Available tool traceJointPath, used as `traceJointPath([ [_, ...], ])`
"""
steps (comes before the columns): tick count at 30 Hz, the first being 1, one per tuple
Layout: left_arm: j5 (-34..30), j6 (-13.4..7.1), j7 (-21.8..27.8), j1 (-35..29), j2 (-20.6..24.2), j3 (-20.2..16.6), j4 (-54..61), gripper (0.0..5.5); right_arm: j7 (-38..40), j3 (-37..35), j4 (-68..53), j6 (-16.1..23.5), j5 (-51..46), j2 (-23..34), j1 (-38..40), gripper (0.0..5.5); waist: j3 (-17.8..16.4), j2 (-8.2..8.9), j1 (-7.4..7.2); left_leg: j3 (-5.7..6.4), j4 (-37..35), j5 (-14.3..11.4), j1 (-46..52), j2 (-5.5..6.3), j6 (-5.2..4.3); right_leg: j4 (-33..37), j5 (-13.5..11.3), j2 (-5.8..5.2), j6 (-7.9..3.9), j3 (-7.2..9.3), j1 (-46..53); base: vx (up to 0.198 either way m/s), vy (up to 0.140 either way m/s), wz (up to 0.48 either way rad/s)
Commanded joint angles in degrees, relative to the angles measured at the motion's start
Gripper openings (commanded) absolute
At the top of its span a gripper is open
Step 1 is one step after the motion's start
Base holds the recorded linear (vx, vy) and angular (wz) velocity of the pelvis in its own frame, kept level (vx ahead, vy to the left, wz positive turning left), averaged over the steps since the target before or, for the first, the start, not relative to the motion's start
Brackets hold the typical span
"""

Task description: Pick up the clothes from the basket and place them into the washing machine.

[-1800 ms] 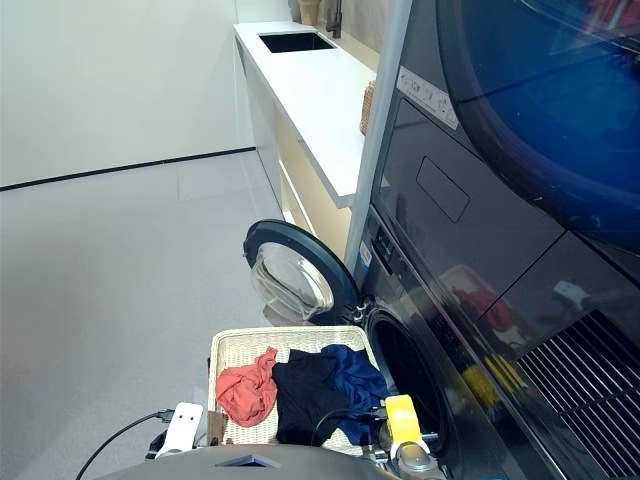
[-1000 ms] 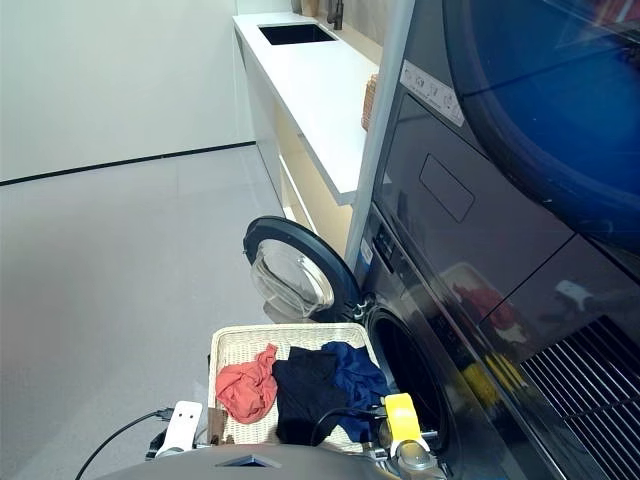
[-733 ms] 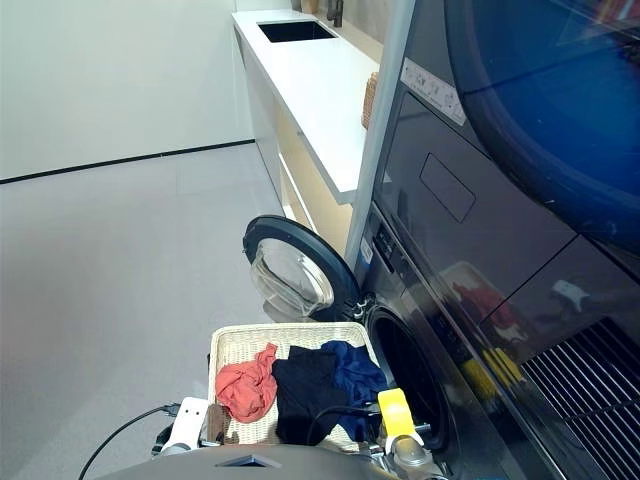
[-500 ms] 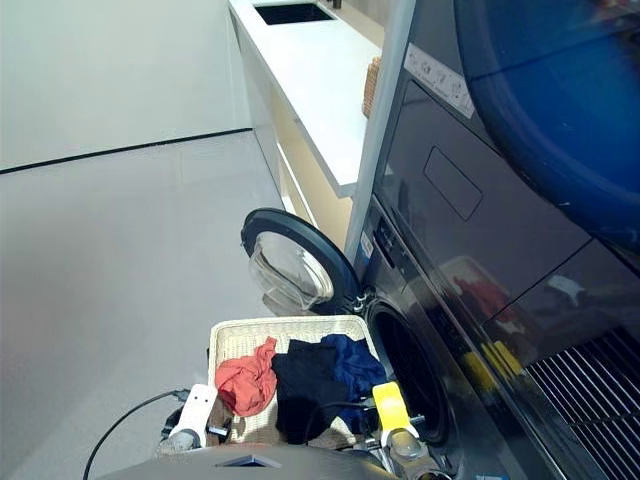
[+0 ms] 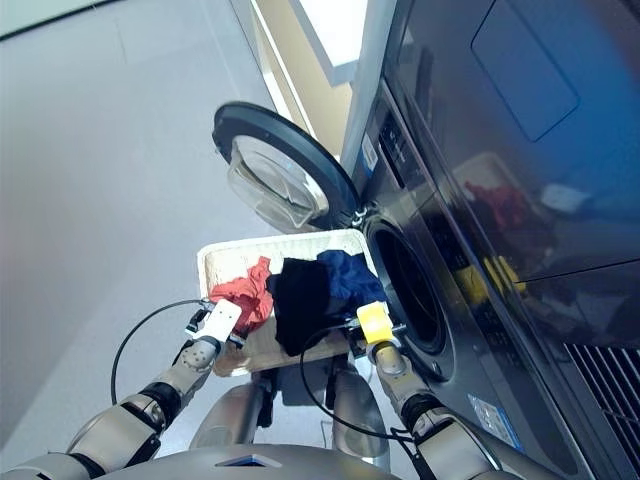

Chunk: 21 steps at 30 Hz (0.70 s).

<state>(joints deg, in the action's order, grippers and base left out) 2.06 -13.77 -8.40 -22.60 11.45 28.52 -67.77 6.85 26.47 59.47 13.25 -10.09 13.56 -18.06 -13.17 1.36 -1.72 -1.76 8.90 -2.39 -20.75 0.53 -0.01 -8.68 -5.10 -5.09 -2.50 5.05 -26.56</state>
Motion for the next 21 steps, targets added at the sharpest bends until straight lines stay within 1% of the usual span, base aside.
traceJointPath([
  [1, -1.3, -2.0, -1.7, -3.1, 0.7, -0.4, 0.5, 5.50, 1.1, 2.2, -5.1, 3.8, -2.5, 1.2, -0.9, 5.50, 1.1, 0.01, -0.92, -2.16, 1.6, 2.1, -5.7, 1.17, 0.69, -3.6, 2.1, 1.00, -2.04, -1.07, -2.0, 0.000, 0.000, 0.000],
  [4, -1.1, -2.1, -2.8, -5.2, 1.2, -0.4, 0.7, 5.50, 1.5, 2.7, -7.2, 4.2, -2.7, 1.4, -2.5, 5.50, 0.6, 0.02, -1.20, -2.15, 2.7, 1.9, -8.5, 1.14, 0.66, -4.2, 2.1, 0.98, -2.04, -1.21, -4.4, 0.000, 0.000, 0.000],
  [8, -0.1, -1.9, -4.2, -7.6, 2.0, -1.2, 0.9, 5.50, 2.1, 3.1, -10.9, 4.8, -3.4, 1.9, -4.5, 5.50, -0.4, 0.05, -1.69, -1.95, 4.5, 2.0, -12.7, 0.86, 0.49, -5.4, 2.0, 0.75, -1.94, -0.68, -8.0, -0.014, -0.001, 0.011],
  [11, 0.9, -1.6, -5.1, -9.6, 2.7, -1.9, 0.7, 5.50, 2.8, 3.1, -13.1, 5.4, -4.1, 2.0, -6.2, 5.50, -1.1, 0.28, -1.99, -2.04, 6.4, 1.6, -16.1, 0.72, 0.53, -6.5, 1.9, 1.07, -1.82, -0.94, -11.1, -0.061, 0.007, 0.027],
  [14, 1.6, -1.6, -5.8, -11.8, 3.8, -2.5, 0.3, 5.50, 3.3, 3.1, -14.5, 6.2, -5.0, 1.8, -7.8, 5.50, -1.7, 0.55, -2.42, -2.29, 8.2, 1.3, -19.7, 0.46, 0.52, -7.3, 1.6, 1.10, -1.80, -0.88, -14.4, -0.063, 0.005, 0.017],
  [15, 1.8, -1.5, -6.0, -12.5, 4.1, -2.7, 0.1, 5.50, 3.5, 3.3, -14.2, 6.3, -5.1, 1.6, -8.3, 5.50, -1.7, 0.53, -2.56, -2.12, 8.8, 1.3, -21.0, 0.38, 0.57, -7.7, 1.5, 1.21, -1.78, -0.90, -15.5, 0.000, 0.000, 0.000],
  [16, 2.0, -1.5, -6.3, -13.1, 4.4, -2.7, -0.3, 5.50, 3.6, 3.6, -14.0, 6.4, -5.2, 1.4, -8.7, 5.50, -1.9, 0.38, -2.50, -1.68, 10.2, -0.6, -21.7, 0.01, 0.28, -8.8, 2.8, 1.52, -2.08, -1.11, -16.2, 0.000, 0.000, 0.000],
  [20, 4.1, -1.3, -7.1, -15.3, 5.5, -3.9, 0.0, 5.50, 4.1, 4.2, -15.3, 6.9, -5.6, 1.4, -9.8, 5.50, -2.1, 0.43, -2.95, -1.35, 13.0, -1.0, -26.7, -0.32, 0.25, -10.6, 2.8, 1.73, -1.89, -1.18, -20.8, -0.015, 0.005, -0.002],
  [21, 5.0, -1.2, -7.2, -15.7, 5.8, -4.3, -0.2, 5.50, 4.2, 4.2, -16.1, 7.1, -6.0, 1.4, -9.9, 5.50, -2.3, 0.49, -3.17, -1.43, 13.8, -1.2, -28.1, -0.42, 0.23, -11.0, 2.7, 1.84, -1.89, -1.25, -22.0, -0.061, 0.014, -0.010],
])
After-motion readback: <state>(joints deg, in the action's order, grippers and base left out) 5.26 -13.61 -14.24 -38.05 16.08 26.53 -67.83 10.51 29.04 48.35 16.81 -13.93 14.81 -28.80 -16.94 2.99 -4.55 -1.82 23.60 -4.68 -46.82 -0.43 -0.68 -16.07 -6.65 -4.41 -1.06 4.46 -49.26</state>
